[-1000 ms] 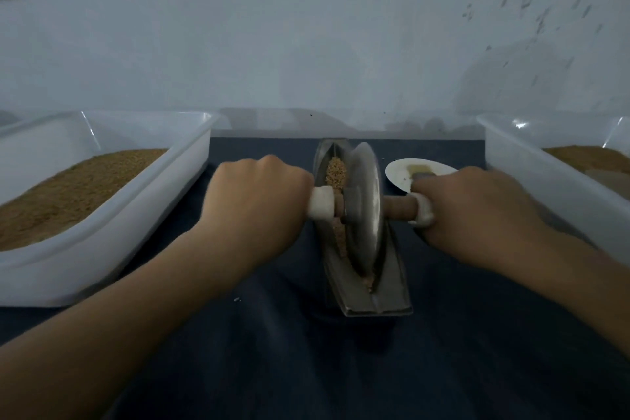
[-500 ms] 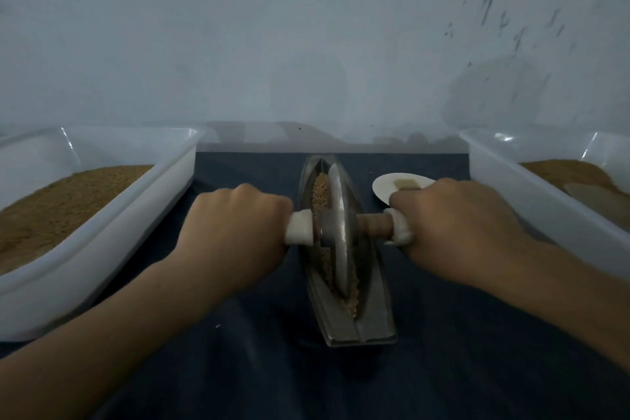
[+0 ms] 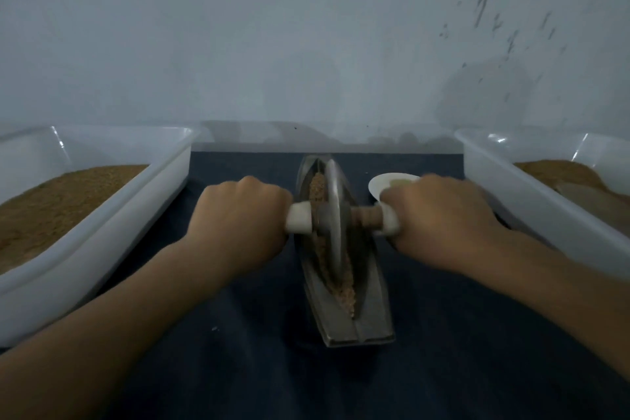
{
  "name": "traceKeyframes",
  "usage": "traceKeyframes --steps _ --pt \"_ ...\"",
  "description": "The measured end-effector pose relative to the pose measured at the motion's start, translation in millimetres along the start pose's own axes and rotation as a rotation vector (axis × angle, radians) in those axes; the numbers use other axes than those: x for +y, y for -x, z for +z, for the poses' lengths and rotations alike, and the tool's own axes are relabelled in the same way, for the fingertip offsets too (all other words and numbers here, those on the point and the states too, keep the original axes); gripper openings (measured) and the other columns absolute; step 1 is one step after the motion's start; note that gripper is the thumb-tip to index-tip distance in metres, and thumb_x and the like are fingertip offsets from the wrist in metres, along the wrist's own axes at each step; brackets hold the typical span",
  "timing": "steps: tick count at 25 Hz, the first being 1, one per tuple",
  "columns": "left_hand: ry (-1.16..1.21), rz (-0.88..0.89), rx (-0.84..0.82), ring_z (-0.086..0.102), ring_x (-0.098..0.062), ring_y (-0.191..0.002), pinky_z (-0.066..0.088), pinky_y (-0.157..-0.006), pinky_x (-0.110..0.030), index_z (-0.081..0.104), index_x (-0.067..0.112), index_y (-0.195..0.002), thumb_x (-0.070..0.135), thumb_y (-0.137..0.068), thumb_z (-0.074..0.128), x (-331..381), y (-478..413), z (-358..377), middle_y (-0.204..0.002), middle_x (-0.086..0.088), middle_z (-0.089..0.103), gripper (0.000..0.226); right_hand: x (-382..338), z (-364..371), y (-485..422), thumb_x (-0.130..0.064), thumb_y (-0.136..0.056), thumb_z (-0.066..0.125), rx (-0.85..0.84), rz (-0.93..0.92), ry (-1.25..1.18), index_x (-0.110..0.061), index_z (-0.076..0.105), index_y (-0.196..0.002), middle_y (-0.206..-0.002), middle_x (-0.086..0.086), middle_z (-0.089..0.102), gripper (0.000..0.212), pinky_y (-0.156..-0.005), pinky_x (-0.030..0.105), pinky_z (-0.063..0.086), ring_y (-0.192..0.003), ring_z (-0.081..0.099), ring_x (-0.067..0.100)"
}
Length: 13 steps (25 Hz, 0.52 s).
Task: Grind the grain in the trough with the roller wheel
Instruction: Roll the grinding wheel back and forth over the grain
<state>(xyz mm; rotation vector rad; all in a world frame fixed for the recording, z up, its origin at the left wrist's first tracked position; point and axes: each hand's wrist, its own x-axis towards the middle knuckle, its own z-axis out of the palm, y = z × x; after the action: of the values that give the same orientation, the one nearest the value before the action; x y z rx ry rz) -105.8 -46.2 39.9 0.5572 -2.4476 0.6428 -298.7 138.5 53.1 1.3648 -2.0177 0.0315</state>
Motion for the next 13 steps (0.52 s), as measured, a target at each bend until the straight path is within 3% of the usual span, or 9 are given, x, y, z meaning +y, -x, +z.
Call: traceKeyframes --steps 1,3,6,8,11,13 --pt "-0.008 0.037 0.054 0.007 -0.009 -0.042 0.006 -0.048 -0.016 0.031 0.033 -0.059 0.038 -0.05 0.077 -2 0 -8 -0.054 0.013 0.012 0.047 1 -3 11 -0.048 -0.057 0.068 0.031 -0.006 -0.02 -0.033 0.038 -0.057 -0.053 -0.017 0.014 0.034 -0.046 0.014 0.002 -0.047 0.006 -0.003" --pt "-0.037 0.039 0.014 0.013 -0.014 -0.041 0.006 -0.048 -0.016 0.038 0.032 -0.056 0.035 -0.046 0.079 -3 -8 -8 -0.054 0.01 0.014 0.042 3 3 10 -0.048 -0.058 0.069 -0.02 0.015 -0.046 -0.035 0.035 -0.058 -0.052 -0.017 0.016 0.037 -0.047 0.014 0.002 -0.046 0.007 -0.003" --pt "-0.029 -0.123 -0.174 0.039 -0.02 -0.052 0.028 -0.048 -0.028 0.06 0.028 -0.079 0.03 -0.079 0.066 3 -35 8 -0.064 0.005 0.041 0.007 -6 17 -30 -0.033 -0.079 0.069 -0.128 0.13 -0.077 -0.03 0.047 -0.073 -0.067 -0.01 0.048 0.022 -0.049 0.023 0.024 -0.055 0.04 0.013" --pt "0.032 -0.235 -0.263 0.049 -0.022 -0.065 0.036 -0.059 -0.034 0.062 0.025 -0.089 0.027 -0.088 0.056 1 -48 12 -0.076 0.002 0.051 0.006 -9 16 -59 -0.028 -0.087 0.066 -0.201 0.137 -0.095 -0.03 0.058 -0.088 -0.085 -0.003 0.061 0.009 -0.06 0.03 0.037 -0.072 0.051 0.02" --pt "0.048 -0.166 -0.225 0.038 -0.016 -0.054 0.03 -0.052 -0.029 0.055 0.028 -0.08 0.033 -0.085 0.058 -2 -31 7 -0.068 0.007 0.043 0.008 -1 5 -49 -0.032 -0.083 0.067 -0.241 0.064 -0.108 -0.031 0.056 -0.079 -0.076 -0.008 0.055 0.012 -0.055 0.027 0.034 -0.066 0.051 0.017" --pt "-0.012 0.001 -0.037 0.013 -0.007 -0.044 0.011 -0.045 -0.021 0.04 0.033 -0.067 0.043 -0.074 0.061 -5 -6 -4 -0.057 0.013 0.022 0.024 2 4 -10 -0.039 -0.073 0.069 -0.087 0.005 -0.064 -0.03 0.046 -0.065 -0.059 -0.013 0.038 0.026 -0.045 0.021 0.019 -0.049 0.033 0.005"
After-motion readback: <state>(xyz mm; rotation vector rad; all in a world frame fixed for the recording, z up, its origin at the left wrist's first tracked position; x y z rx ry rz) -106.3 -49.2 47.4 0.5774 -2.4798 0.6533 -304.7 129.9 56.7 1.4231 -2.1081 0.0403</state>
